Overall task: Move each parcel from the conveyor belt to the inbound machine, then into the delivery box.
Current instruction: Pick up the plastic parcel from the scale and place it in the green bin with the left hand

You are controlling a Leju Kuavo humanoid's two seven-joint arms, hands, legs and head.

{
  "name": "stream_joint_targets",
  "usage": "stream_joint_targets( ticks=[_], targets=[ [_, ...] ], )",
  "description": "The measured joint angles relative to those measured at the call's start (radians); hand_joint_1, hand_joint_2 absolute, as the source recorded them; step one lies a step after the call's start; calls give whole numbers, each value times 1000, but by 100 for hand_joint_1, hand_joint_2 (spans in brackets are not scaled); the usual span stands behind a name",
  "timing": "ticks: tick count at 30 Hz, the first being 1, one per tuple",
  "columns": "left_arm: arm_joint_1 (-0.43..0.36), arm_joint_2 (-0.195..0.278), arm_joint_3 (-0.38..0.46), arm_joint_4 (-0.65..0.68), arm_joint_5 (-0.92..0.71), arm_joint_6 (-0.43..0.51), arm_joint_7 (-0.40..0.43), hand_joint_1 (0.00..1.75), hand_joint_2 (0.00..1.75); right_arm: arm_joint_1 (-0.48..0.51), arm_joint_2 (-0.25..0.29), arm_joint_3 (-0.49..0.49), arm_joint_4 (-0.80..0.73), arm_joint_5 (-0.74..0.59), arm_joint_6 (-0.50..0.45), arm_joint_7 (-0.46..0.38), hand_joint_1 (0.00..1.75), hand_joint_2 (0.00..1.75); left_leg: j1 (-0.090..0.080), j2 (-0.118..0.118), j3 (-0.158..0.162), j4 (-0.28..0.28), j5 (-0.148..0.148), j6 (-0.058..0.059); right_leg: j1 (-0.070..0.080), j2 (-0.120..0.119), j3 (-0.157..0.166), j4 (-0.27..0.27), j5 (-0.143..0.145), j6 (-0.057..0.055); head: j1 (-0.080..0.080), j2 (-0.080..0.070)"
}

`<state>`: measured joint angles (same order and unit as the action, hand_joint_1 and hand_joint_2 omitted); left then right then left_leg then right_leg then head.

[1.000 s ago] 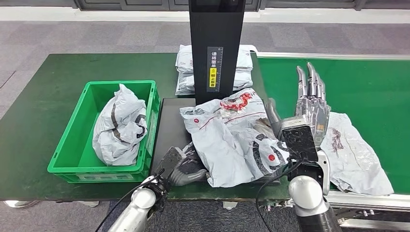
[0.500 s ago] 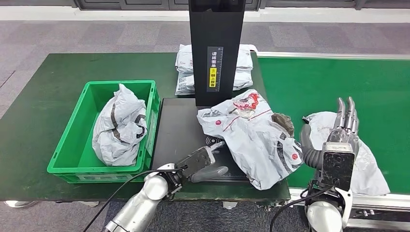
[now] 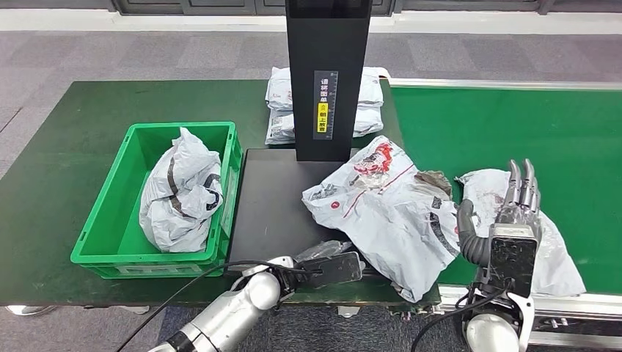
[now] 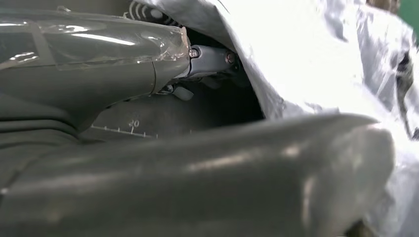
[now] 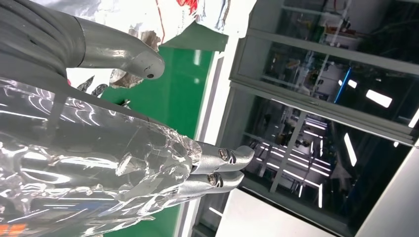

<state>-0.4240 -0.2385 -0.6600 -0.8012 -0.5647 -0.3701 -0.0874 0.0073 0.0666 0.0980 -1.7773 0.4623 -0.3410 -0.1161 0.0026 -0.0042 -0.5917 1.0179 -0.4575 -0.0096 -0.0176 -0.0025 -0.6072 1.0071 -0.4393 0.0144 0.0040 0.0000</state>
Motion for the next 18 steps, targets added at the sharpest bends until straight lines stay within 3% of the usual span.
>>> stream_joint_targets(
  ticks=[1,2,5,6,18],
  targets=[
    [-6,-1,-7,12,-10,3,1,0,131,0,0,0,0,-1,2,0,0,175,0,0,0,0,0,0,0,0,0,0,0,0,0,0],
    [-13,-3,-15,25,-22,7,1,30,175,1,1,0,0,-1,6,1,0,175,0,0,0,0,0,0,0,0,0,0,0,0,0,0],
    [-38,-12,-42,77,-67,12,-1,161,175,0,5,0,0,-3,22,3,0,175,0,0,0,0,0,0,0,0,1,0,0,0,0,0],
    [-46,-15,-51,97,-82,13,-3,175,175,0,7,0,0,-3,27,4,0,175,0,0,0,0,0,0,0,0,1,0,0,0,0,0],
    [-148,-40,-91,276,-147,84,7,175,175,-9,15,0,8,-15,65,16,0,175,0,-1,6,0,0,1,0,-2,8,0,0,0,0,0]
  ],
)
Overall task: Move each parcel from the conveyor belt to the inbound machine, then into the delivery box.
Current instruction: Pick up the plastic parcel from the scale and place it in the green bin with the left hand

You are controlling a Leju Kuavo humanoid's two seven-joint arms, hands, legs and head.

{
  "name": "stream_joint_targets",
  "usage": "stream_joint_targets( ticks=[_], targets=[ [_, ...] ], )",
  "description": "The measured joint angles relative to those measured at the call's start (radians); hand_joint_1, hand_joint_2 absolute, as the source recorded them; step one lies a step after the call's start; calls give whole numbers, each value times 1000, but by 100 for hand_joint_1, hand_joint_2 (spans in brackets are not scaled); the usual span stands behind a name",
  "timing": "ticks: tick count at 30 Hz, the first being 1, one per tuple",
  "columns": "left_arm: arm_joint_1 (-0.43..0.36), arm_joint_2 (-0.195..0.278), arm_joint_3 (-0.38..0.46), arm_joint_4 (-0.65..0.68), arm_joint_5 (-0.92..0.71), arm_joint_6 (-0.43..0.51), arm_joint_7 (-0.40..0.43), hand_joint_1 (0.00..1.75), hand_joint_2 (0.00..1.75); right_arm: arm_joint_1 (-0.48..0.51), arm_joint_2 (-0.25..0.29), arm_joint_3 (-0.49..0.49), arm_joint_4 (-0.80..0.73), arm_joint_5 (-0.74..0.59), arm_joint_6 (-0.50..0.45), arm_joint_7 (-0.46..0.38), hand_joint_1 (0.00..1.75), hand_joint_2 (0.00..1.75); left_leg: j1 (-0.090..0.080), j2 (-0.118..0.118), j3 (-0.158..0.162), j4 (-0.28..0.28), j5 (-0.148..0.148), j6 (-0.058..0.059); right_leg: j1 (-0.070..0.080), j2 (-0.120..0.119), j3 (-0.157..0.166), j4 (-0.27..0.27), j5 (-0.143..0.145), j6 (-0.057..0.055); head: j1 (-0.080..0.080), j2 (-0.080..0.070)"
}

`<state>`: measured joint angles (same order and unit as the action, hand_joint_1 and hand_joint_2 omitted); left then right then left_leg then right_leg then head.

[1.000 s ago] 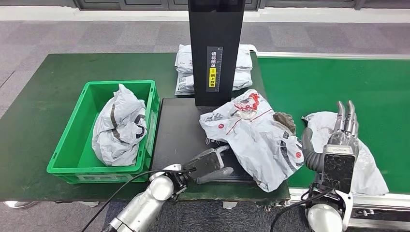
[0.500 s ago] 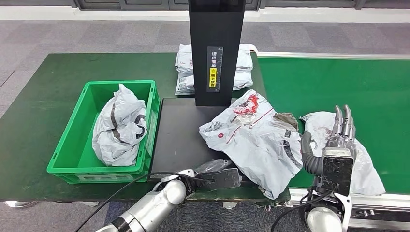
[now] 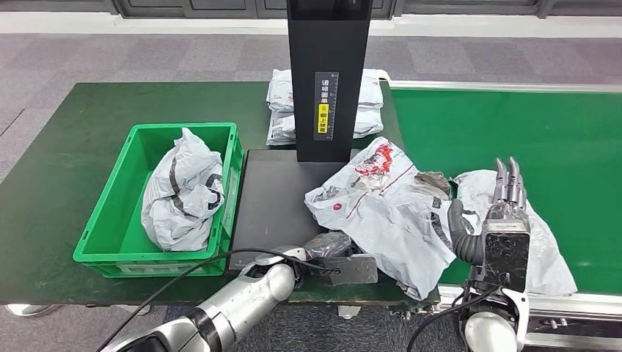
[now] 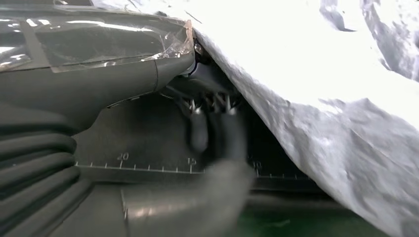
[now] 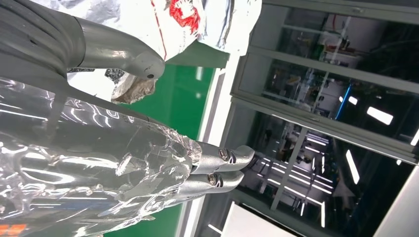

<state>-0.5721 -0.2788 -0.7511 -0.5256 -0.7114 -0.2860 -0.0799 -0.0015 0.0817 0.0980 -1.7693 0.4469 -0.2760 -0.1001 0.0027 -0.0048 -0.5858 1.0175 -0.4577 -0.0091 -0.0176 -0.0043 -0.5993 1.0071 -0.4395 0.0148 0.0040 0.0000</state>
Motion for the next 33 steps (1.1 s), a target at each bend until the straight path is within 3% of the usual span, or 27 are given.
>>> stream_joint_targets(
  ticks=[5,10,16,17,20,21,26,32,33],
  targets=[
    [-11,1,3,23,6,29,17,175,175,-1,1,0,5,-2,4,3,0,175,0,0,1,-1,0,0,0,0,1,0,0,0,0,0],
    [-25,32,48,4,20,124,44,175,175,11,1,-1,5,2,-2,5,0,175,0,2,2,-1,1,-1,0,1,1,0,1,-1,0,0],
    [17,115,186,-255,-115,285,198,175,175,78,7,-48,-32,20,-25,17,0,175,1,1,-2,-1,4,-3,1,1,-4,0,3,-3,0,0],
    [29,127,213,-319,-165,323,229,151,175,91,12,-59,-43,25,-26,20,0,175,1,1,-3,-1,4,-3,1,1,-4,1,3,-3,0,0],
    [68,154,298,-504,-333,443,310,23,175,127,25,-88,-77,38,-31,23,0,175,1,2,-3,-1,3,-3,1,2,-5,1,2,-3,0,0],
    [80,161,328,-562,-386,479,329,2,175,137,28,-96,-87,39,-34,23,0,175,1,2,-3,-1,2,-3,1,2,-5,1,2,-3,0,0],
    [148,180,468,-790,-551,573,370,0,175,176,31,-112,-112,35,-46,20,0,175,1,2,-3,-1,0,-2,1,2,-6,1,-1,-3,0,0],
    [190,186,532,-903,-591,582,370,0,175,191,31,-114,-116,31,-53,19,0,175,1,2,-3,-1,0,-2,1,2,-5,0,-2,-3,0,0],
    [191,186,534,-910,-600,580,365,0,131,191,31,-114,-116,29,-53,19,0,175,1,2,-3,-1,0,-2,1,2,-5,0,-1,-3,0,0]
  ],
)
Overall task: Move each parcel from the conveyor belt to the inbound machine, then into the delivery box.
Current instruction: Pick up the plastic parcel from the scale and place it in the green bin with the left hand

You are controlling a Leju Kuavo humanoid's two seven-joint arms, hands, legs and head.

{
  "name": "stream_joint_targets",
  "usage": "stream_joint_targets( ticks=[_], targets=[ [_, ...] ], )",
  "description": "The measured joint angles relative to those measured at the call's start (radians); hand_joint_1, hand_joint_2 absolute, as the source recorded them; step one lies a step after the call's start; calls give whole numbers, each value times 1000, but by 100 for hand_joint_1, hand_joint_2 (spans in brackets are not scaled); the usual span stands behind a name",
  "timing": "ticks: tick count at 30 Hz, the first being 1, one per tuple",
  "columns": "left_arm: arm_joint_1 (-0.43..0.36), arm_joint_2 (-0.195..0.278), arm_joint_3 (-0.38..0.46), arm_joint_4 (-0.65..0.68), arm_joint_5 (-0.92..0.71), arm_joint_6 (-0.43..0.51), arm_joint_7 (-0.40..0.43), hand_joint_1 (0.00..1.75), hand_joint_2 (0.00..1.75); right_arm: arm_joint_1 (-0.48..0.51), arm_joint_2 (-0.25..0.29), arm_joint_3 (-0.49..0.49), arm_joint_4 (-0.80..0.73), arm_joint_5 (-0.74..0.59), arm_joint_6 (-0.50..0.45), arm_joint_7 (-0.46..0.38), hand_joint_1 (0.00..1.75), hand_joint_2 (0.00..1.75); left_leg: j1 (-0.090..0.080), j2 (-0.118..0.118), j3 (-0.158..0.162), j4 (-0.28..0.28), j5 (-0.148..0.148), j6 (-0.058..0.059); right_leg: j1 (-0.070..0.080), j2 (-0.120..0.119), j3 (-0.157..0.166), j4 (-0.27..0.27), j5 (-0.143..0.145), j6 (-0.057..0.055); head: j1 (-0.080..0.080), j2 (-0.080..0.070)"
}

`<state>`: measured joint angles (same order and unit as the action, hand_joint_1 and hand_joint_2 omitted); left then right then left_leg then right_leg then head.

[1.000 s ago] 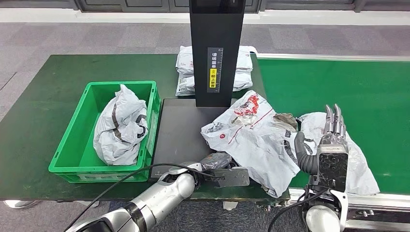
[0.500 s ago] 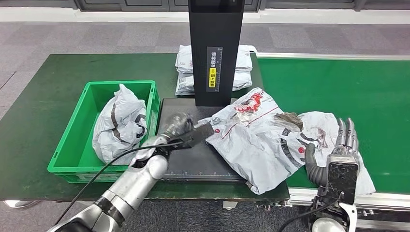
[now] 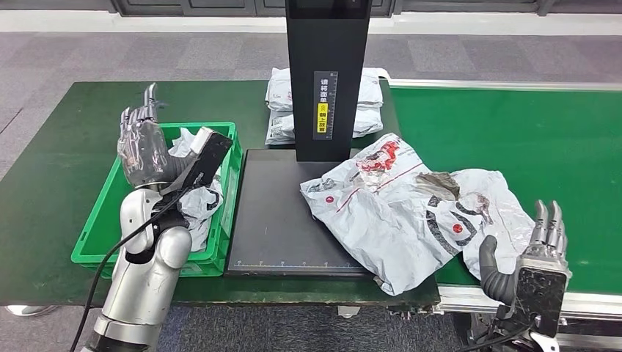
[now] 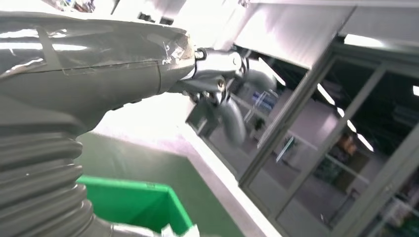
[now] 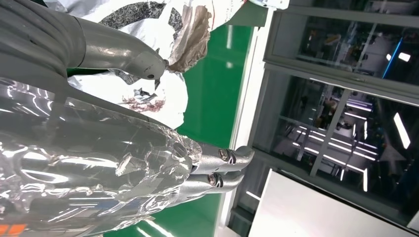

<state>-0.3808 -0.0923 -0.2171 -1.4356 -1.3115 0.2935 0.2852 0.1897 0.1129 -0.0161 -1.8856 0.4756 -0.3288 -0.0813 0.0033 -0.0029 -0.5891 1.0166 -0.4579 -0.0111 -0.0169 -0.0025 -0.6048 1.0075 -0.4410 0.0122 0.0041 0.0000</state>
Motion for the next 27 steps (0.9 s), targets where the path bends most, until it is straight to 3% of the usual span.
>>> stream_joint_targets(
  ticks=[3,4,8,10,13,17,27],
  targets=[
    [1,-1,-2,-8,2,-48,-49,0,0,0,0,0,0,-11,0,-4,0,175,0,0,0,0,0,0,0,0,0,0,0,0,0,0],
    [1,-3,-8,-6,18,-80,-74,0,0,0,0,0,0,-15,0,-7,0,175,0,0,0,0,0,0,0,0,0,0,0,0,0,0],
    [-8,-14,-75,22,109,-254,-190,0,175,-10,-1,0,2,-29,14,-18,0,175,0,0,0,0,0,0,0,0,0,0,0,0,0,0],
    [-19,-20,-136,57,152,-338,-241,0,175,-23,-2,0,6,-36,23,-19,0,175,-1,0,0,0,0,0,-1,0,0,0,0,0,0,0],
    [-45,-31,-235,132,200,-394,-283,0,175,-44,-4,0,16,-44,29,-20,0,175,-1,0,0,0,0,0,-1,0,0,0,0,0,0,0],
    [-64,-46,-329,213,227,-411,-302,0,175,-53,-4,0,20,-47,28,-18,0,175,-1,0,0,0,0,0,-1,1,0,0,1,0,0,0],
    [-109,-89,-457,338,257,-460,-343,0,175,-52,-4,0,20,-55,33,-14,0,175,-1,0,0,0,0,0,-1,1,-1,0,0,0,0,0]
  ],
)
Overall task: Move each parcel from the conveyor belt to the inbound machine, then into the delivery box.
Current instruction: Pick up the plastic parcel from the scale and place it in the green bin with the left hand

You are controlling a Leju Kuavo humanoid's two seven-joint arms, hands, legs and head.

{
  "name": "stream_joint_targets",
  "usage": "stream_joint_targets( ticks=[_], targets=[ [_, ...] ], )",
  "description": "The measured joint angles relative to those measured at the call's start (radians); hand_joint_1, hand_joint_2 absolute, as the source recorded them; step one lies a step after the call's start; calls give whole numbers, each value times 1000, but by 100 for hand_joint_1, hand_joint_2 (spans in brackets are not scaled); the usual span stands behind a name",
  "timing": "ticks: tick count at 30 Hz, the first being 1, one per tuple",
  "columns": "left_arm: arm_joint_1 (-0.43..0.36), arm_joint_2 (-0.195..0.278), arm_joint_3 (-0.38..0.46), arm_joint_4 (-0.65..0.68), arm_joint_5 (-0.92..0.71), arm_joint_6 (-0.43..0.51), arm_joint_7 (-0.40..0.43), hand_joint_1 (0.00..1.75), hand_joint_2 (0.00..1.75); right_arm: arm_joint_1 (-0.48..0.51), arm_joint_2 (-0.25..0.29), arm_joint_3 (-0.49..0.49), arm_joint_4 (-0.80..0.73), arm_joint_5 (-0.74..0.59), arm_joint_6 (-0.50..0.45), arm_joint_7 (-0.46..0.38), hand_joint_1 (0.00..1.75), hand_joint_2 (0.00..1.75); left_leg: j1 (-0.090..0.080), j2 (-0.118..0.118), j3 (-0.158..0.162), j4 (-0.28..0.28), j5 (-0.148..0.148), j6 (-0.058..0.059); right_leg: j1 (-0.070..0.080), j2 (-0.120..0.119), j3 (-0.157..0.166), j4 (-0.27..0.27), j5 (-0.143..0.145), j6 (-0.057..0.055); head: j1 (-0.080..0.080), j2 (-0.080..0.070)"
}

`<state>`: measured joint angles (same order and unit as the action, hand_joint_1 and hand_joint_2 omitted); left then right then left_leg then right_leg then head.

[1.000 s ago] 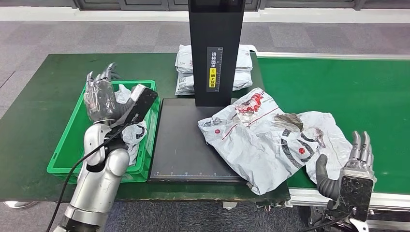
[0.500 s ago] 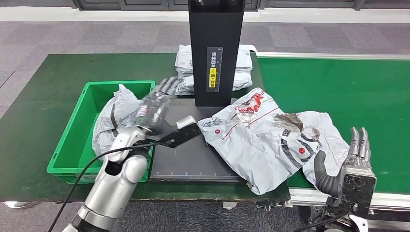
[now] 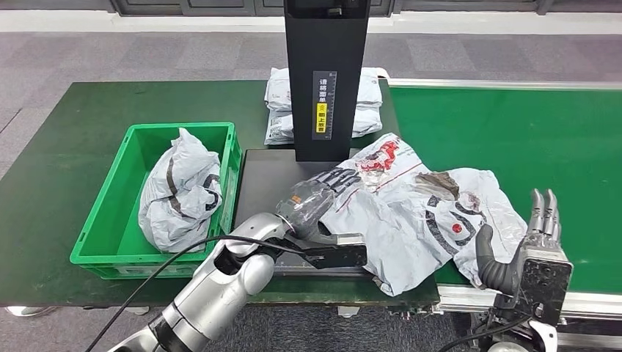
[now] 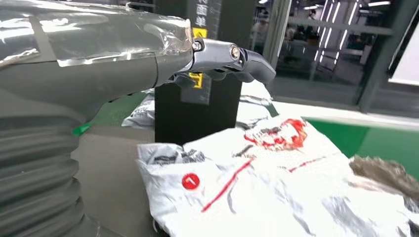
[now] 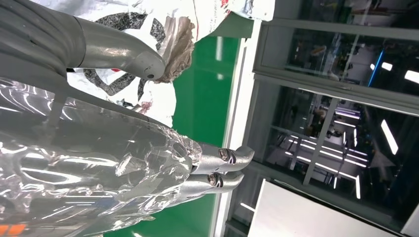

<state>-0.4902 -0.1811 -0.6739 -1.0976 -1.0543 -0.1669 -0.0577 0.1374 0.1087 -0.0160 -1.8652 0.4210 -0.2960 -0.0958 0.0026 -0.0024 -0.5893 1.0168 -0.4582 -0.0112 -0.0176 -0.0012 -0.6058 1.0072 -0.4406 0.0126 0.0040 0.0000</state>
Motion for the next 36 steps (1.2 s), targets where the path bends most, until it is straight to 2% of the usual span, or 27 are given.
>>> stream_joint_targets(
  ticks=[9,14,22,30,31,35,36],
  targets=[
    [-35,-15,-60,67,-2,-28,-15,0,175,-2,0,0,0,0,11,0,0,175,0,0,0,0,0,0,0,-1,0,0,0,0,0,0],
    [-74,-63,-148,212,-34,-44,-22,0,175,-19,0,0,10,0,27,-1,0,175,0,-1,0,0,0,0,0,-1,0,0,0,0,0,0],
    [-120,-151,-273,447,-79,-6,2,0,175,-36,0,0,51,-28,24,-16,0,175,0,-1,0,0,0,1,0,-1,1,0,0,0,0,0],
    [-129,-177,-329,538,-73,0,15,2,175,-45,0,0,79,-35,19,-21,0,175,0,-1,0,0,0,1,0,-1,1,0,0,0,0,0],
    [-131,-178,-332,544,-70,0,18,8,175,-46,0,0,82,-37,19,-21,0,175,0,-1,0,0,0,1,0,-1,1,0,0,0,0,0],
    [-134,-180,-354,568,-16,9,39,171,175,-54,-3,0,100,-56,16,-26,0,175,0,-1,-1,0,0,1,0,-1,1,0,0,0,0,0],
    [-134,-181,-358,573,4,13,45,175,175,-56,-4,0,106,-61,16,-28,0,175,0,-1,-1,0,0,1,0,-1,1,0,0,0,0,0]
  ],
)
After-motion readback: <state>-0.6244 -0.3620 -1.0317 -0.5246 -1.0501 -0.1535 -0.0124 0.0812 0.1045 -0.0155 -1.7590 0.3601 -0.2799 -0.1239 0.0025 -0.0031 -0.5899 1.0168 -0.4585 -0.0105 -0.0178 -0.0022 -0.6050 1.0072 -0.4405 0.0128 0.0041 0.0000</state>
